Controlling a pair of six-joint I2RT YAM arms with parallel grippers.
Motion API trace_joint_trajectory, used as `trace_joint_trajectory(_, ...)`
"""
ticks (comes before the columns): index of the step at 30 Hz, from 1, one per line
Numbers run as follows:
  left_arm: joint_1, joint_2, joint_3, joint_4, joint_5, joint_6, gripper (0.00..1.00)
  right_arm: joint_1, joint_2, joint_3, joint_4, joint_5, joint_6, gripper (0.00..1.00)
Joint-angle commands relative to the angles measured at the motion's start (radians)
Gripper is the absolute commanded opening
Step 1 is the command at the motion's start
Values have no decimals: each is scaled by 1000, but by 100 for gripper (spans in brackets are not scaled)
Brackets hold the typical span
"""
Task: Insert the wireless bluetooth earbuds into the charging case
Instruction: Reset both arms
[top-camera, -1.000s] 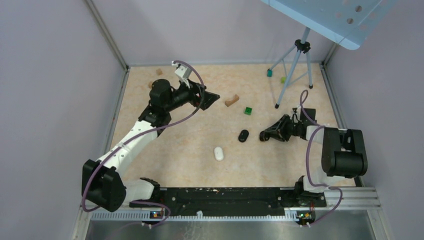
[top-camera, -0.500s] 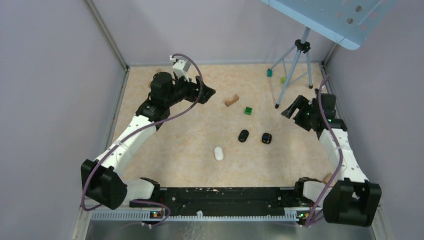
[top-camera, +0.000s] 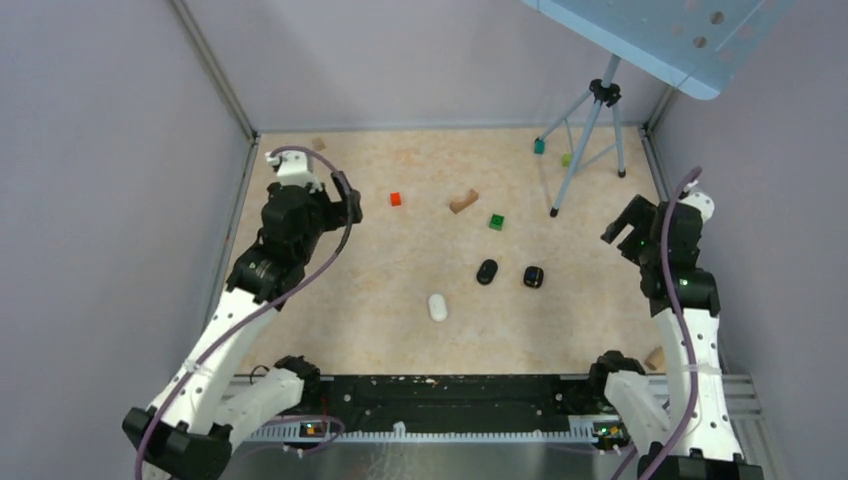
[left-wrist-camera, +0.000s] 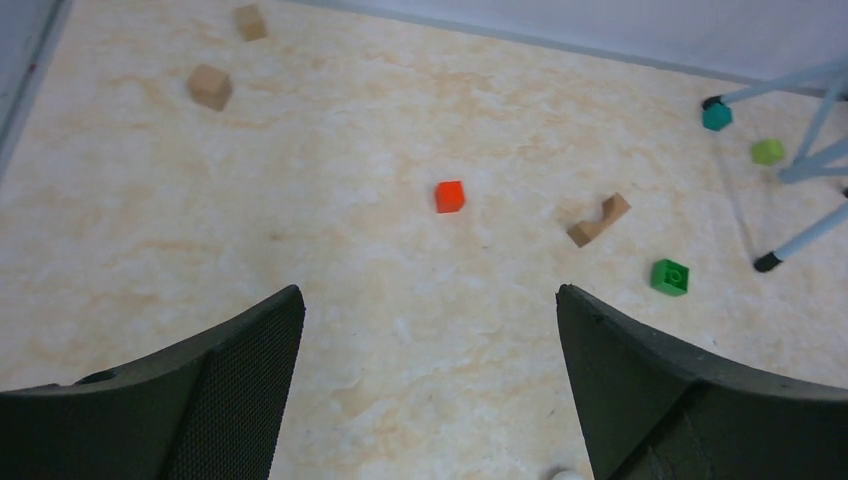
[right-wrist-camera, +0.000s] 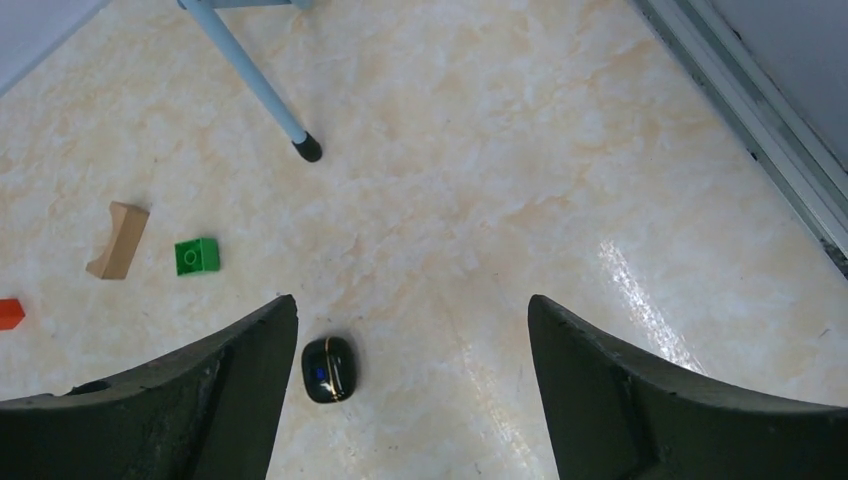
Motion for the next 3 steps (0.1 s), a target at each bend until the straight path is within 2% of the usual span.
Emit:
trace_joint_trajectory(1, 4, -127, -69, -31, -181, -46, 99, -5, -45, -28, -9, 3, -12, 81)
trace_joint_trajectory(3, 4, -168, -86, -42, -178, -55, 99, -5, -56, -33, -12, -19, -20, 81)
